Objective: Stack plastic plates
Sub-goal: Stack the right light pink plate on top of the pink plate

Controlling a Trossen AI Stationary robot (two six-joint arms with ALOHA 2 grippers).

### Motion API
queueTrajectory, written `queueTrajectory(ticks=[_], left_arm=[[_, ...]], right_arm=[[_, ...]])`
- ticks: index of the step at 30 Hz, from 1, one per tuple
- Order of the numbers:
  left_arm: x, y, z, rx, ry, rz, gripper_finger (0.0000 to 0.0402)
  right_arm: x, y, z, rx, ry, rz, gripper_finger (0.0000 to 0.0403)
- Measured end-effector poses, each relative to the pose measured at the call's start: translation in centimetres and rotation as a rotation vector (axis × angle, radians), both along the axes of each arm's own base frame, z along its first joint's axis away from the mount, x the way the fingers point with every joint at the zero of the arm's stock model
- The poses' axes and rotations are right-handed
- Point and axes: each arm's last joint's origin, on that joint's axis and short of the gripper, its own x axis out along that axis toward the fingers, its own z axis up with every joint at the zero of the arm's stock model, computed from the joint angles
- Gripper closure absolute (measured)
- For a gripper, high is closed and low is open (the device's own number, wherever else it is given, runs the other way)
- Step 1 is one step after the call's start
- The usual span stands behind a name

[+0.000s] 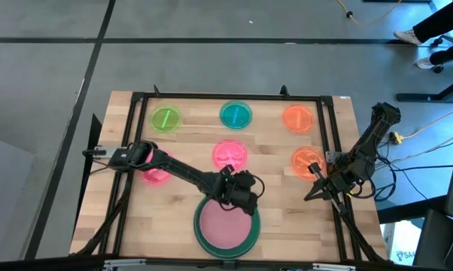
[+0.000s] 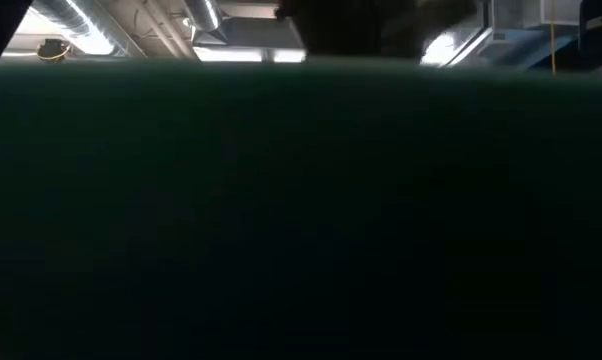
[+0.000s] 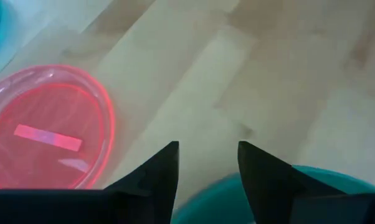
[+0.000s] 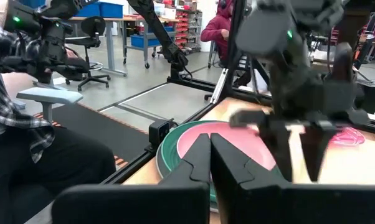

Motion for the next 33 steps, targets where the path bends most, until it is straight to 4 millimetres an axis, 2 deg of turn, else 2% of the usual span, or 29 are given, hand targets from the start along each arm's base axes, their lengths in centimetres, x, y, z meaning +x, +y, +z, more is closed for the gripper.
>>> queueTrajectory(ticks=[10, 18, 27, 33], left_arm=[[-0.2, 3.7, -4.0, -0.005, 0.038, 0.071, 0.0244], [-0.5, 5.9, -5.5, 0.024, 0.064, 0.123, 0.0244], [-0.9, 7.0, -7.1, 0.013, 0.110, 0.047, 0.0244], [-1.5, 7.3, -7.9, 0.075, 0.144, 0.047, 0.0247]], right_arm=[[0.1, -0.1, -0.2, -0.021, 0.011, -0.050, 0.0400], [0.1, -0.1, -0.2, -0.019, 0.010, -0.050, 0.0400], [0.1, -0.1, -0.2, -0.020, 0.010, -0.050, 0.0401], [0.1, -0.1, -0.2, -0.019, 0.010, -0.050, 0.0400]])
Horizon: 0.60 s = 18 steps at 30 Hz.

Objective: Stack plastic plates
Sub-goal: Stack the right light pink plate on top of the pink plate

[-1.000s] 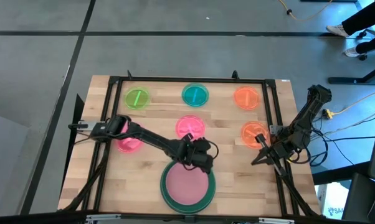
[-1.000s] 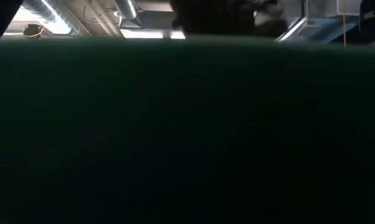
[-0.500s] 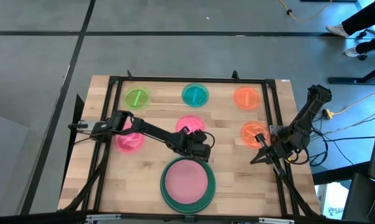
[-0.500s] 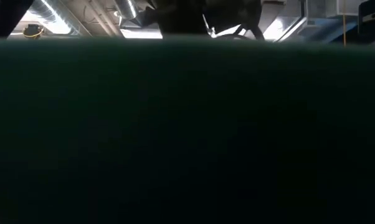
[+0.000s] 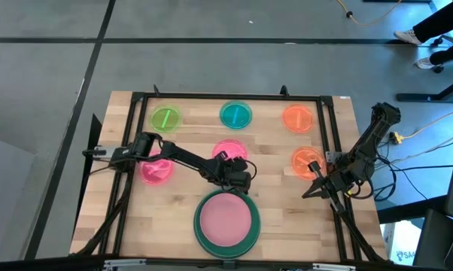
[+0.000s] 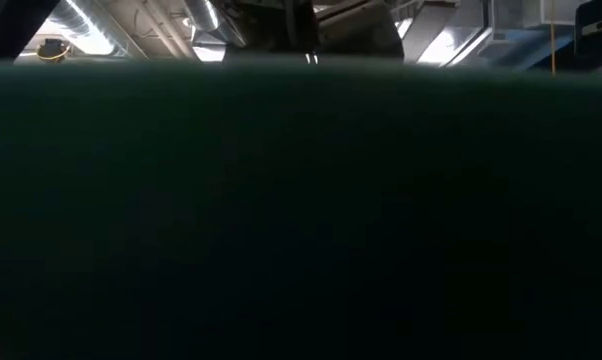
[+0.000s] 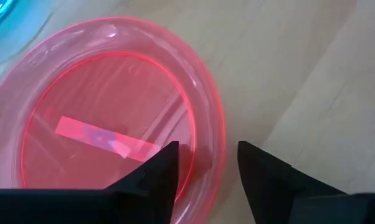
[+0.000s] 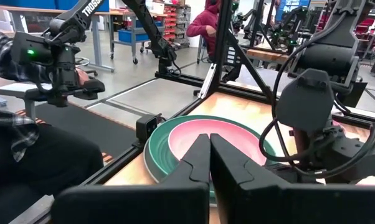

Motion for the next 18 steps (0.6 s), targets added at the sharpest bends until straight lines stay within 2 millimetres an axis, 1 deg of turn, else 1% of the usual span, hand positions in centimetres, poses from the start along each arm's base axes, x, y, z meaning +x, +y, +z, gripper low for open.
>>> queueTrajectory(ticks=[6, 16, 18], left_arm=[[-0.40, 0.17, -0.52, 0.009, 0.028, -0.023, 0.0279], [-0.50, 0.22, -0.58, 0.029, 0.050, -0.045, 0.0380], [-0.52, 0.29, -0.59, 0.036, 0.051, -0.041, 0.0395]], right_arm=[[0.00, 0.00, 0.01, 0.001, 0.000, 0.000, 0.0401], [0.00, 0.00, 0.00, -0.001, 0.000, 0.000, 0.0400], [0.00, 0.00, -0.01, -0.001, 0.000, 0.000, 0.0401]])
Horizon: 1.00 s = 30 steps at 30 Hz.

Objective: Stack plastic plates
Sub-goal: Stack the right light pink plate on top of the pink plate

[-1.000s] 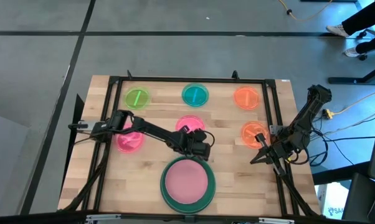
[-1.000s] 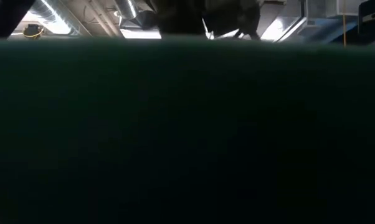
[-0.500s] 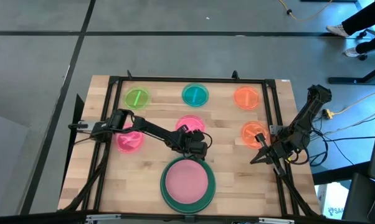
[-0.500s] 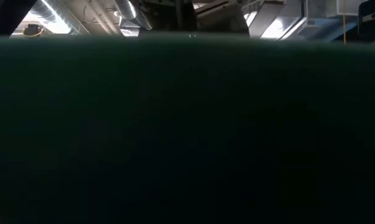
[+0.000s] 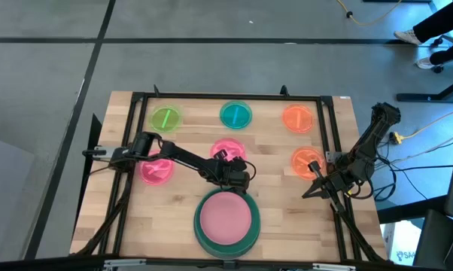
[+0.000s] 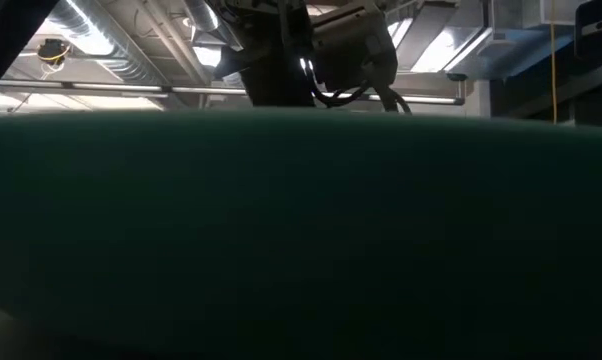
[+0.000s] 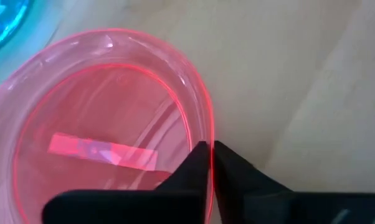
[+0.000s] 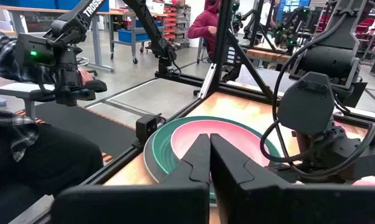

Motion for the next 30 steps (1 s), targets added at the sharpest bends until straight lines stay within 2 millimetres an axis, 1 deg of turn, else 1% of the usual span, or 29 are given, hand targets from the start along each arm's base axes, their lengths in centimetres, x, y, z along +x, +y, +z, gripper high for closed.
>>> queueTrajectory(ticks=[3, 8, 11, 15, 18, 21, 26, 30], left_arm=[[0.0, 0.0, 0.1, 0.006, 0.000, 0.002, 0.0396], [0.5, -0.1, 0.8, 0.008, 0.004, -0.028, 0.0399], [0.9, -0.4, 1.8, 0.019, 0.001, -0.044, 0.0399], [1.4, -1.4, 4.0, 0.051, 0.020, -0.055, 0.0399], [1.5, -2.7, 5.8, 0.057, 0.027, -0.082, 0.0400], [1.6, -4.5, 7.8, 0.048, 0.015, -0.117, 0.0399], [1.1, -7.9, 11.0, 0.004, -0.026, -0.156, 0.0398], [0.4, -11.1, 12.9, -0.032, -0.085, -0.199, 0.0398]], right_arm=[[0.0, 0.0, 0.0, 0.000, 0.000, 0.000, 0.0401], [0.0, 0.0, 0.0, -0.001, 0.000, 0.000, 0.0400], [0.0, 0.0, 0.0, -0.001, 0.000, 0.000, 0.0400], [0.0, 0.0, 0.0, -0.002, 0.002, 0.000, 0.0400], [0.0, 0.0, -0.1, -0.007, 0.006, 0.000, 0.0401], [0.0, 0.0, -0.2, -0.010, 0.013, 0.000, 0.0400], [0.0, 0.0, -0.2, -0.009, 0.020, -0.001, 0.0401], [0.0, 0.0, -0.2, -0.010, 0.020, -0.001, 0.0400]])
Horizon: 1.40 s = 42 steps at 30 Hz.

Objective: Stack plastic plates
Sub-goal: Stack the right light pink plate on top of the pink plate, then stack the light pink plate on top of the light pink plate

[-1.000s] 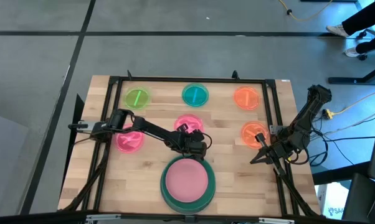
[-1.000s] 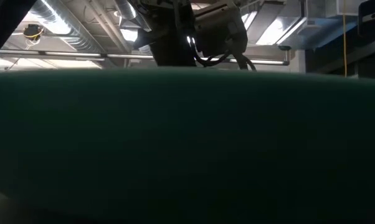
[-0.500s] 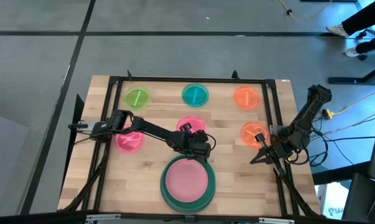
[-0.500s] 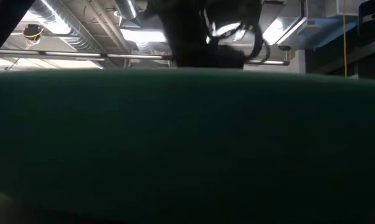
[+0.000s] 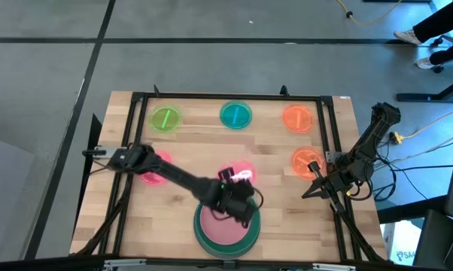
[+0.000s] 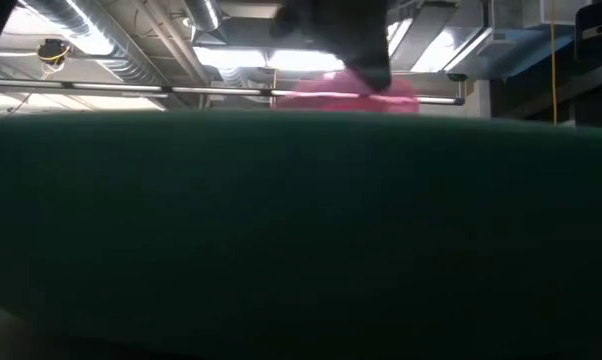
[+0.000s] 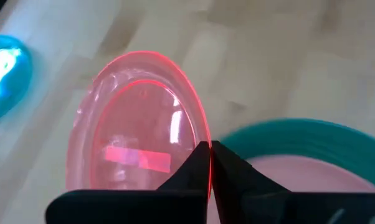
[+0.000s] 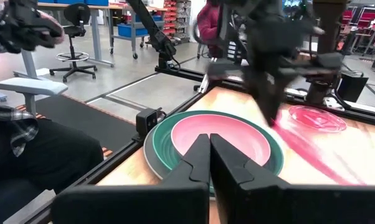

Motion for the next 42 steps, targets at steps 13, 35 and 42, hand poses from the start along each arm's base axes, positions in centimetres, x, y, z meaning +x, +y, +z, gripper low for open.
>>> queueTrajectory(ticks=[13, 35, 42], left_arm=[[-3.3, -7.9, 1.7, -0.330, 0.002, -0.100, 0.0397], [-3.9, -9.1, 1.3, -0.369, 0.014, -0.094, 0.0309], [-5.6, -8.7, 0.6, -0.279, 0.137, 0.003, 0.0309]], right_arm=[[0.0, 0.0, 0.0, 0.003, -0.003, 0.000, 0.0401], [0.0, 0.0, 0.0, 0.003, -0.002, 0.000, 0.0400], [0.0, 0.0, 0.0, 0.002, -0.002, 0.000, 0.0400]])
